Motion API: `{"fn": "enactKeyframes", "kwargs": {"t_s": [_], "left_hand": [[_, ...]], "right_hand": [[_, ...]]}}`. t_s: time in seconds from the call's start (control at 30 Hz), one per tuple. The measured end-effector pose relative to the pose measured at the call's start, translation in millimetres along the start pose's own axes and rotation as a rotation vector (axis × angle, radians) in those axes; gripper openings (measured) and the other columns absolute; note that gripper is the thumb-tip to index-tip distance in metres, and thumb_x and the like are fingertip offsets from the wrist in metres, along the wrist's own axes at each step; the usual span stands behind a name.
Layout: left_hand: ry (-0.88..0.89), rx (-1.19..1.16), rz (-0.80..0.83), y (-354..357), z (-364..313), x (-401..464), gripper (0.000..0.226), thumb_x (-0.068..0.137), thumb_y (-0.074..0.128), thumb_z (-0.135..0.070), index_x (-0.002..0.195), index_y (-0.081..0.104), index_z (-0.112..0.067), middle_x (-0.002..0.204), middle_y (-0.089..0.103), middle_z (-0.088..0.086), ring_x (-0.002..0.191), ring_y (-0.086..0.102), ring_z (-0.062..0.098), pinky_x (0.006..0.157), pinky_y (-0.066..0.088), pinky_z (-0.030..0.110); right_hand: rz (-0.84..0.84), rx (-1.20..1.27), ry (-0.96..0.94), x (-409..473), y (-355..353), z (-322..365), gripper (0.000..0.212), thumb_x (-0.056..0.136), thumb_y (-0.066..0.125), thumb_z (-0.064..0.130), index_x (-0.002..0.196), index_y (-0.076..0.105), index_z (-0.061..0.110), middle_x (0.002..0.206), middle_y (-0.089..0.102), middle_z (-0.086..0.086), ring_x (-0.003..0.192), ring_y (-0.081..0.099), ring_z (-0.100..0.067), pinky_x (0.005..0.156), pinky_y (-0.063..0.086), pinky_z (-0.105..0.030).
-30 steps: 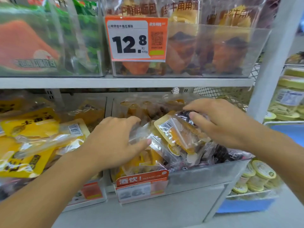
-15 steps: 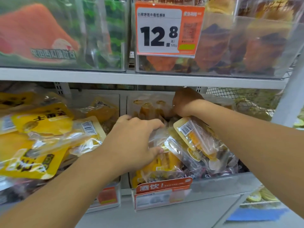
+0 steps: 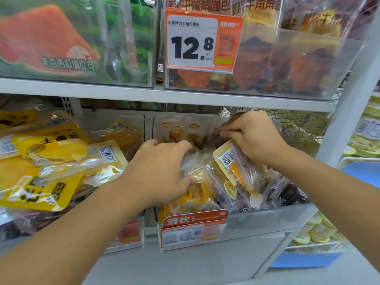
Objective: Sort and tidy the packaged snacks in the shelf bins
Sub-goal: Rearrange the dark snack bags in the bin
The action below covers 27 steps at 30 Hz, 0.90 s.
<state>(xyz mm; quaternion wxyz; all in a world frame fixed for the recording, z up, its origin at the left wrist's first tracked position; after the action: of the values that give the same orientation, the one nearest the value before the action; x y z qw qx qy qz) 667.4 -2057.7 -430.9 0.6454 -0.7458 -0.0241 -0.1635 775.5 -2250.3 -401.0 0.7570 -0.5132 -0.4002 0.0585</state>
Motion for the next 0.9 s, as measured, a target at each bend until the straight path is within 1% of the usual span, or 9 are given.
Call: {"fn": "enactKeyframes", "kwargs": {"t_s": [0.1, 0.2, 0.3, 0.37, 0.5, 0.63, 0.77, 0.83, 0.9], "left_hand": [[0.015, -0.028, -0.016, -1, -2, -1, 0.056, 0.097, 0.036, -0.063, 0.142, 0.041, -0.031, 0.126, 0.062, -0.010, 0.115, 0.054, 0.015, 0.107, 0.030, 0.035], [0.002, -0.048, 0.015, -4, -3, -3, 0.077, 0.089, 0.016, -0.080, 0.137, 0.047, -0.029, 0.125, 0.063, -0.008, 0.111, 0.055, 0.015, 0.096, 0.030, 0.033], [0.002, -0.004, 0.046, -3, -4, -3, 0.086, 0.079, 0.015, -0.085, 0.139, 0.044, -0.030, 0.129, 0.061, -0.009, 0.114, 0.054, 0.015, 0.099, 0.032, 0.034], [0.013, 0.038, 0.063, -2, -5, -2, 0.090, 0.077, 0.019, -0.089, 0.140, 0.043, -0.030, 0.130, 0.060, -0.010, 0.116, 0.054, 0.016, 0.102, 0.034, 0.035], [0.036, 0.096, 0.059, -1, -3, 0, 0.102, 0.071, 0.015, -0.096, 0.141, 0.043, -0.028, 0.132, 0.061, -0.007, 0.115, 0.057, 0.018, 0.100, 0.040, 0.036], [0.032, 0.081, 0.038, 2, -1, 3, 0.107, 0.065, 0.010, -0.098, 0.138, 0.046, -0.028, 0.128, 0.064, -0.006, 0.110, 0.061, 0.018, 0.093, 0.045, 0.037], [0.012, 0.072, -0.043, -5, -11, 9, 0.107, 0.069, 0.012, -0.098, 0.146, 0.041, -0.029, 0.143, 0.055, -0.005, 0.125, 0.055, 0.021, 0.102, 0.046, 0.046], [0.061, 0.057, -0.088, -11, -25, 11, 0.102, 0.071, 0.015, -0.096, 0.146, 0.041, -0.031, 0.146, 0.051, -0.007, 0.130, 0.050, 0.019, 0.108, 0.042, 0.049], [0.094, 0.032, -0.100, -11, -39, 12, 0.096, 0.074, 0.021, -0.094, 0.147, 0.036, -0.034, 0.148, 0.047, -0.011, 0.133, 0.046, 0.016, 0.110, 0.040, 0.046]], "right_hand": [[-0.056, 0.022, -0.086, -15, -2, 1, 0.018, 0.090, 0.069, 0.022, 0.092, 0.080, 0.009, 0.088, 0.077, -0.003, 0.084, 0.071, -0.016, 0.079, 0.056, -0.033], [-0.148, -0.047, -0.242, -33, -9, 7, 0.024, 0.086, 0.072, 0.005, 0.106, 0.079, 0.015, 0.102, 0.077, 0.000, 0.094, 0.072, -0.017, 0.085, 0.058, -0.030], [-0.247, -0.086, -0.354, -45, -28, 10, 0.026, 0.087, 0.067, -0.001, 0.107, 0.079, 0.011, 0.104, 0.076, -0.005, 0.094, 0.073, -0.022, 0.080, 0.061, -0.039], [-0.307, -0.069, -0.382, -53, -45, 9, 0.023, 0.089, 0.068, -0.004, 0.106, 0.079, 0.008, 0.104, 0.076, -0.006, 0.094, 0.073, -0.022, 0.081, 0.060, -0.037], [-0.282, -0.023, -0.309, -79, -72, -13, 0.016, 0.088, 0.071, 0.006, 0.103, 0.078, 0.007, 0.105, 0.073, -0.001, 0.096, 0.070, -0.010, 0.092, 0.054, -0.020], [-0.143, -0.105, -0.146, -106, -67, -56, 0.023, 0.081, 0.076, -0.005, 0.100, 0.079, 0.009, 0.098, 0.071, 0.006, 0.093, 0.066, -0.001, 0.090, 0.047, -0.007], [-0.156, -0.104, -0.051, -110, -75, -71, 0.022, 0.080, 0.075, -0.007, 0.096, 0.080, 0.006, 0.090, 0.069, 0.009, 0.090, 0.060, 0.004, 0.085, 0.041, 0.002], [-0.126, -0.140, -0.005, -109, -80, -78, 0.023, 0.080, 0.073, -0.009, 0.095, 0.080, 0.007, 0.083, 0.075, 0.000, 0.078, 0.067, -0.008, 0.078, 0.041, 0.000], [-0.032, -0.182, 0.026, -110, -80, -84, 0.020, 0.080, 0.071, -0.010, 0.089, 0.079, 0.007, 0.073, 0.074, -0.005, 0.069, 0.068, -0.020, 0.064, 0.045, -0.015]]}}
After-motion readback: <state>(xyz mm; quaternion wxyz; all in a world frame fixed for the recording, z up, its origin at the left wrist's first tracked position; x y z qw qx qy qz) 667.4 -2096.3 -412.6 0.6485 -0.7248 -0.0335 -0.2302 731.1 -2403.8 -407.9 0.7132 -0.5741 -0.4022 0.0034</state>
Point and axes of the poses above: each hand's wrist, its own x-axis towards the middle knuckle, its own y-axis out of the palm, z = x × y, the point moved 3 cm from there along x, towards the middle knuckle
